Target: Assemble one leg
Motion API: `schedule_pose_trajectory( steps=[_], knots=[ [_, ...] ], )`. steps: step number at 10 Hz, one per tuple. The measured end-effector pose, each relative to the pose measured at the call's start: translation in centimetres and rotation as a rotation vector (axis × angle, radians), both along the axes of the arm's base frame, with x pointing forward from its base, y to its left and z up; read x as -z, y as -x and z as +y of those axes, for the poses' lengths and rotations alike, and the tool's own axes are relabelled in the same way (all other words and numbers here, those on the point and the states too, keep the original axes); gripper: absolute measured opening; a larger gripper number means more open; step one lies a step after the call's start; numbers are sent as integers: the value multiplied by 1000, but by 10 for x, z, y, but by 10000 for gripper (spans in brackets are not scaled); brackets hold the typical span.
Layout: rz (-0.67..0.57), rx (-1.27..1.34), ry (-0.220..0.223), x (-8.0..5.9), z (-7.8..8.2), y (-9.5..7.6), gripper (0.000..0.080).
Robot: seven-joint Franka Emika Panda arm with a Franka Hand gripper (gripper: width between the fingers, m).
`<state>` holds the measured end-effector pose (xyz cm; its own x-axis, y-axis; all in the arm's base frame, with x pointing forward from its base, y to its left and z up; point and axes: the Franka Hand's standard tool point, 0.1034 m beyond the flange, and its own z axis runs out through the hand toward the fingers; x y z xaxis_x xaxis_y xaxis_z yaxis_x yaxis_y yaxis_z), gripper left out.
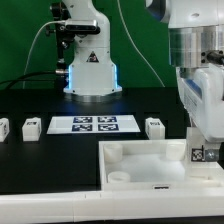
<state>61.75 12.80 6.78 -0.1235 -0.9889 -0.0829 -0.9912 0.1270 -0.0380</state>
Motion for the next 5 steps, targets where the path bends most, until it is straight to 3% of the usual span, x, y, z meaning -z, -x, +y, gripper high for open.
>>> schedule_pose_trajectory(
  steps=[1,5],
  knots=[
    [-1,-10,0,0,0,0,641],
    [-17,-222,11,0,0,0,649]
  ],
)
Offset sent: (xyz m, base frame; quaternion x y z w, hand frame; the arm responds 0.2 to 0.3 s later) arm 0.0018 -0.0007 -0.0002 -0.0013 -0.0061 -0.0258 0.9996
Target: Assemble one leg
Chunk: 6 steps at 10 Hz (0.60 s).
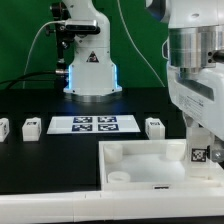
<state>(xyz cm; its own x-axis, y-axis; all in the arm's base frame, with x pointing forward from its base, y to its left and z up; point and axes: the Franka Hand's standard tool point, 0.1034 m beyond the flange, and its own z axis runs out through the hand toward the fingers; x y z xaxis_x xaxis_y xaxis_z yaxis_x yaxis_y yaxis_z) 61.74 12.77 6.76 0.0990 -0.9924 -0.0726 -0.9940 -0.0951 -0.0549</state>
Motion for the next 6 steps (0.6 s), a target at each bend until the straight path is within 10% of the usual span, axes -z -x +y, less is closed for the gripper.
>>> schedule_pose_trajectory(
  steps=[6],
  knots=[
    [-54,-710,39,0,-2,0,649]
  ],
)
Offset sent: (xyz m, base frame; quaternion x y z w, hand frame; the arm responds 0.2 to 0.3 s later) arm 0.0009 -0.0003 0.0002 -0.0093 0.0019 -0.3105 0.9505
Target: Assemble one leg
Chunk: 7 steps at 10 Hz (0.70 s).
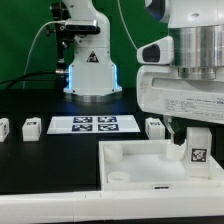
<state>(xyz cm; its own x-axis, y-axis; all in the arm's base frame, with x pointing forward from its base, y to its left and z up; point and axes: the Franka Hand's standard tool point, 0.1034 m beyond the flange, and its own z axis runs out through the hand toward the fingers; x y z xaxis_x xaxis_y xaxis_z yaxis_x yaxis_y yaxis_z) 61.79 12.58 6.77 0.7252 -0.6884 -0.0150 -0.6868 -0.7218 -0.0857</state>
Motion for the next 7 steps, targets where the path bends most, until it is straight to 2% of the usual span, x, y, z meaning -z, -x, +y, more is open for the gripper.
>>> schedule_pose_trajectory(
  steps=[2,4,7],
  knots=[
    [-15,-213,16,-1,0,-1,649],
    [-30,-501,56,0,-2,-1,649],
    [-37,-589,60,0,-3,-1,622]
  ],
)
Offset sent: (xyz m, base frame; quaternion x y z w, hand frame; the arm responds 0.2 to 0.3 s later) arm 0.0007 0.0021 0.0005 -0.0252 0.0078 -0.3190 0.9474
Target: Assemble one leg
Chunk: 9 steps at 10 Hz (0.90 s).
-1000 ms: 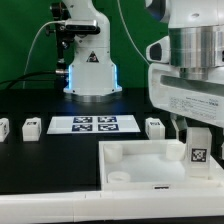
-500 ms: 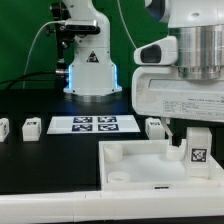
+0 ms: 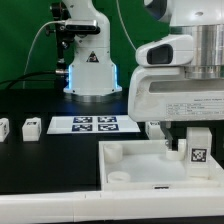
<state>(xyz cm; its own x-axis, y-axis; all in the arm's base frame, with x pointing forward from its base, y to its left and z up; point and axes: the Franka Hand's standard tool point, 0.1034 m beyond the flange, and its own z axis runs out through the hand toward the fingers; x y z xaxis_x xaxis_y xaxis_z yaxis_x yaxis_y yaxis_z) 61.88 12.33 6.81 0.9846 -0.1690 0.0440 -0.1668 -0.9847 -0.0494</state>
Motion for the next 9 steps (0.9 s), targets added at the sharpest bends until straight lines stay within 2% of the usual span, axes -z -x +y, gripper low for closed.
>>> schedule_pose_trajectory(
  steps=[2,7,9],
  knots=[
    [0,0,0,0,0,0,291],
    [2,57,-3,0,0,0,294],
    [18,398,-29,0,-1,0,295]
  ],
)
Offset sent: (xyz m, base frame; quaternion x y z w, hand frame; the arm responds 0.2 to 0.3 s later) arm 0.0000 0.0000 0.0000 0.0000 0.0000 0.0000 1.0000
